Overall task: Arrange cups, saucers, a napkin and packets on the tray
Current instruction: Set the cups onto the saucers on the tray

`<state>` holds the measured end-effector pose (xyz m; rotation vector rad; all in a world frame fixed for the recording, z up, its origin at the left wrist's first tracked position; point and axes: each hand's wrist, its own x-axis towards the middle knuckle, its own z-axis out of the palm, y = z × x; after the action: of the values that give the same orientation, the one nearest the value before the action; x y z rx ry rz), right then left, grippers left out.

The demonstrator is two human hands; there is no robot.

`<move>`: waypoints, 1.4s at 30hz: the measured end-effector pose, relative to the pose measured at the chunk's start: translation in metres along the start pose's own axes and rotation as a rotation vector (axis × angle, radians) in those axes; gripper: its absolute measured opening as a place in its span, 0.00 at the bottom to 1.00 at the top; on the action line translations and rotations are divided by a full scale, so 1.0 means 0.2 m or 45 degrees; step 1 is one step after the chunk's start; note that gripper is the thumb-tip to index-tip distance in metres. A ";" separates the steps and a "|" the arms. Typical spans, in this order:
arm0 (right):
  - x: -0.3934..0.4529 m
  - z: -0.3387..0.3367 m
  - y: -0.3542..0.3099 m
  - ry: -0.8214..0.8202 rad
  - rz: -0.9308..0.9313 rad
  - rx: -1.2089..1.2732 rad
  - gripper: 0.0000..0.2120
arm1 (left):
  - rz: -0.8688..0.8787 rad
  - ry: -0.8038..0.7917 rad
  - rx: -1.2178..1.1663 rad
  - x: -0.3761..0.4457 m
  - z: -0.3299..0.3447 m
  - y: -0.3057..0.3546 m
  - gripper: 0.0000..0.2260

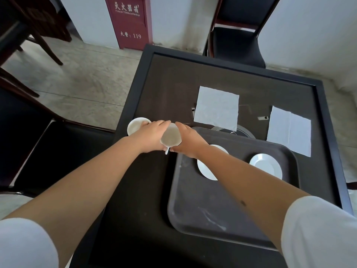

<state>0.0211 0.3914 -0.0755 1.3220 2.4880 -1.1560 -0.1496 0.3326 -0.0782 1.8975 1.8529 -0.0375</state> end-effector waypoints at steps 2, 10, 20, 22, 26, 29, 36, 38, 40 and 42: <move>0.00 0.00 0.01 0.009 -0.023 -0.009 0.31 | -0.006 0.012 -0.005 -0.01 0.00 0.01 0.45; -0.18 -0.07 -0.02 0.031 -0.186 0.084 0.32 | -0.018 0.103 -0.254 -0.19 0.01 0.05 0.44; -0.65 -0.11 0.04 0.014 -0.233 0.128 0.39 | 0.044 0.129 -0.653 -0.59 0.02 0.39 0.36; -0.77 -0.11 0.08 0.033 -0.206 0.183 0.40 | 0.055 0.124 -0.686 -0.65 0.04 0.47 0.38; -1.01 -0.12 0.16 0.067 -0.164 0.278 0.40 | 0.057 0.141 -0.742 -0.74 0.09 0.65 0.42; -1.16 -0.13 0.21 0.117 -0.139 0.342 0.38 | 0.082 0.182 -0.774 -0.79 0.11 0.79 0.40; -1.49 -0.19 0.37 0.234 -0.033 0.516 0.38 | 0.116 0.204 -0.880 -0.80 0.17 1.10 0.37; -1.57 -0.21 0.41 0.261 -0.013 0.544 0.37 | 0.112 0.160 -0.912 -0.79 0.20 1.19 0.38; -1.63 -0.22 0.46 0.287 0.009 0.554 0.37 | 0.125 0.136 -0.909 -0.77 0.23 1.27 0.37; -1.70 -0.24 0.53 0.318 0.038 0.571 0.37 | 0.145 0.141 -0.894 -0.75 0.25 1.36 0.36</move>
<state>0.3233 0.2314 0.0361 1.6961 2.4443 -1.7110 0.1124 0.1853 0.0159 1.5098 1.5313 0.6768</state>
